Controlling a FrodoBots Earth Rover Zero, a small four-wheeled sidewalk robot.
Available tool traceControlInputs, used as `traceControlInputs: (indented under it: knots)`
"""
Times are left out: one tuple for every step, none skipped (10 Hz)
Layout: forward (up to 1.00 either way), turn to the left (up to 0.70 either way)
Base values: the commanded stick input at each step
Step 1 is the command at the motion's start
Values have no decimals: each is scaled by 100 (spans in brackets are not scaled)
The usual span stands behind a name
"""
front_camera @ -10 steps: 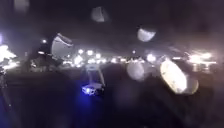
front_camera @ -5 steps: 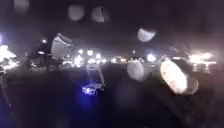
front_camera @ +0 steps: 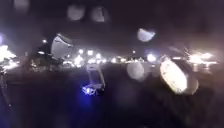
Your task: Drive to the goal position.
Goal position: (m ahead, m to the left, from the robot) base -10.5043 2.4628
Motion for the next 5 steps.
traceControlInputs:
  knots:
    - [0,0]
    - [0,0]
    - [0,0]
    - [0,0]
    - [0,2]
